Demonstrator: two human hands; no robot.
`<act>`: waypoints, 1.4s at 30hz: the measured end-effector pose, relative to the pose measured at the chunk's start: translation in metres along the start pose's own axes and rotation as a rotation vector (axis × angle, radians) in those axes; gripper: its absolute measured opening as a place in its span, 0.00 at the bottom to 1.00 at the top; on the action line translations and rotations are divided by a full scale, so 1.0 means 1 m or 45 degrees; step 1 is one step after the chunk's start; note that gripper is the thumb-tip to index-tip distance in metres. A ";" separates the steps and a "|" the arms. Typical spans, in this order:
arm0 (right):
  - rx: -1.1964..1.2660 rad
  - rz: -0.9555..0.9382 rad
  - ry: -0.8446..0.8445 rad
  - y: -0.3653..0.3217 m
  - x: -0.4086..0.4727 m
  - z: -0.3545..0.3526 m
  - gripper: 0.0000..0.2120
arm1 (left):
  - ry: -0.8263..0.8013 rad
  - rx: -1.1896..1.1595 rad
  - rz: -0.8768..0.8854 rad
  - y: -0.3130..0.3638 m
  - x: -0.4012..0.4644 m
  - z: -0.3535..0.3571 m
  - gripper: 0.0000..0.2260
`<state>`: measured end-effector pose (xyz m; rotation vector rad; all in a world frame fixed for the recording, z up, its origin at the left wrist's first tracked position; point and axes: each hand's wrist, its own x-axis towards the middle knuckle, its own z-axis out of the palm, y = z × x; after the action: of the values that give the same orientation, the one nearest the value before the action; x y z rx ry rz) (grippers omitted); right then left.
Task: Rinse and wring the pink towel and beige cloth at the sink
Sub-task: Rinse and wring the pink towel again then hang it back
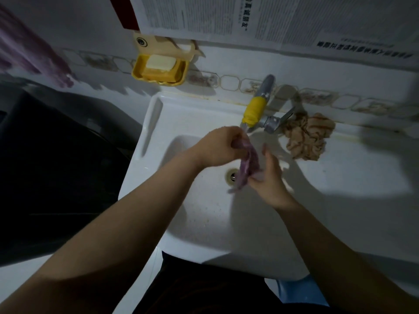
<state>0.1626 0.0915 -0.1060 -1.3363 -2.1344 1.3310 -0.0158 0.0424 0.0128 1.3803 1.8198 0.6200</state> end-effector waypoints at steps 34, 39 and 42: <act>0.872 0.751 -1.004 -0.089 0.051 -0.023 0.10 | 0.181 -0.721 -0.265 -0.067 0.007 0.013 0.17; 0.982 0.778 -1.204 -0.088 0.046 -0.026 0.12 | -0.035 -0.686 -0.299 -0.055 0.010 0.010 0.23; 1.015 0.726 -1.155 -0.079 0.046 -0.029 0.14 | -0.158 -0.689 -0.331 -0.059 0.010 0.008 0.31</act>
<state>0.1133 0.1341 -0.0352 -1.0843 -1.2168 3.0272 -0.0457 0.0334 -0.0390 0.7907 1.5441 0.7942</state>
